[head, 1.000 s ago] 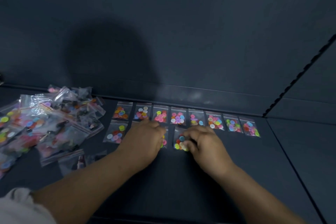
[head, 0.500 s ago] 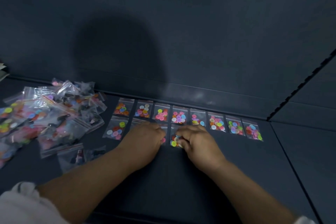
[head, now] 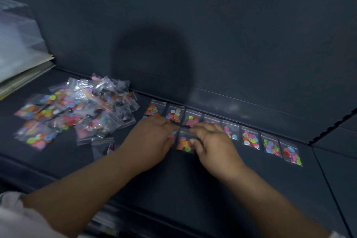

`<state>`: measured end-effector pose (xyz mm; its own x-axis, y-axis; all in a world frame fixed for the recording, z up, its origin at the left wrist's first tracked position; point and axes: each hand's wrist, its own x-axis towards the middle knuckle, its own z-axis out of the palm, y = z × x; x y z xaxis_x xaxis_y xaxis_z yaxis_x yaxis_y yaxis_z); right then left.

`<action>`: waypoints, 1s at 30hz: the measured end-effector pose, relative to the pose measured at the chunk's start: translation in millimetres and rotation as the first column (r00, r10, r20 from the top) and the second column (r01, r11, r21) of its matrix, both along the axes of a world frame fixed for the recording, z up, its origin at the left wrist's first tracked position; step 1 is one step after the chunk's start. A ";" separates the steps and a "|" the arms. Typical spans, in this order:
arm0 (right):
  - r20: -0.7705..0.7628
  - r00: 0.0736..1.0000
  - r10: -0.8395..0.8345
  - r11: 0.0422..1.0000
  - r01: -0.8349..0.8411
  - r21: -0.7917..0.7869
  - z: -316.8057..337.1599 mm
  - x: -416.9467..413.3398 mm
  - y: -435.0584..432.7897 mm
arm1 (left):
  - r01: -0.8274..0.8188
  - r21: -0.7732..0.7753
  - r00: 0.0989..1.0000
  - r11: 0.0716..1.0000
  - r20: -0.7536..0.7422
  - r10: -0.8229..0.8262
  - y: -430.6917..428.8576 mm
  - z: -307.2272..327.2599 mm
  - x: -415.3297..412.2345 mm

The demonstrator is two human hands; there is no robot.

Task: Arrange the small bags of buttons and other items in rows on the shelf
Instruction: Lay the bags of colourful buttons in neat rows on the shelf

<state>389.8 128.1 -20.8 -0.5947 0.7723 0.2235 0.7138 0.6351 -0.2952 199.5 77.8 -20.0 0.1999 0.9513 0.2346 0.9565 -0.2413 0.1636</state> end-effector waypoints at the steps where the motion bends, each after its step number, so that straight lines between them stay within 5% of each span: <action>1: 0.017 1.000 0.017 1.000 -0.017 0.007 2.5 -9.1 -2.2 | -0.027 -0.003 1.000 1.000 -0.013 0.027 -4.6 3.5 -9.4; 11: 0.000 0.984 0.179 0.983 -0.178 -0.042 22.5 -137.9 -43.7 | -0.237 -0.061 0.970 0.970 -0.072 0.233 -68.9 23.1 -138.6; 17: -0.039 0.960 0.276 0.951 -0.279 -0.134 28.9 -220.9 -73.9 | -0.463 -0.080 0.878 0.883 0.090 0.469 -110.7 25.1 -211.6; 22: -0.018 0.977 0.214 0.940 -0.211 -0.269 22.0 -267.2 -87.5 | -0.534 -0.199 0.819 0.822 0.119 0.561 -120.6 14.4 -259.5; 30: 0.082 0.997 0.005 0.939 0.024 -0.343 8.4 -313.8 -95.7 | -0.416 -0.332 0.855 0.846 0.172 0.488 -102.3 -8.8 -285.4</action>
<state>76.0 32.4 -12.4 -0.5919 0.7992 -0.1047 0.7498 0.4983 -0.4353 -85.9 -24.5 -28.8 -0.2972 0.9527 -0.0641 0.8683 0.2976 0.3969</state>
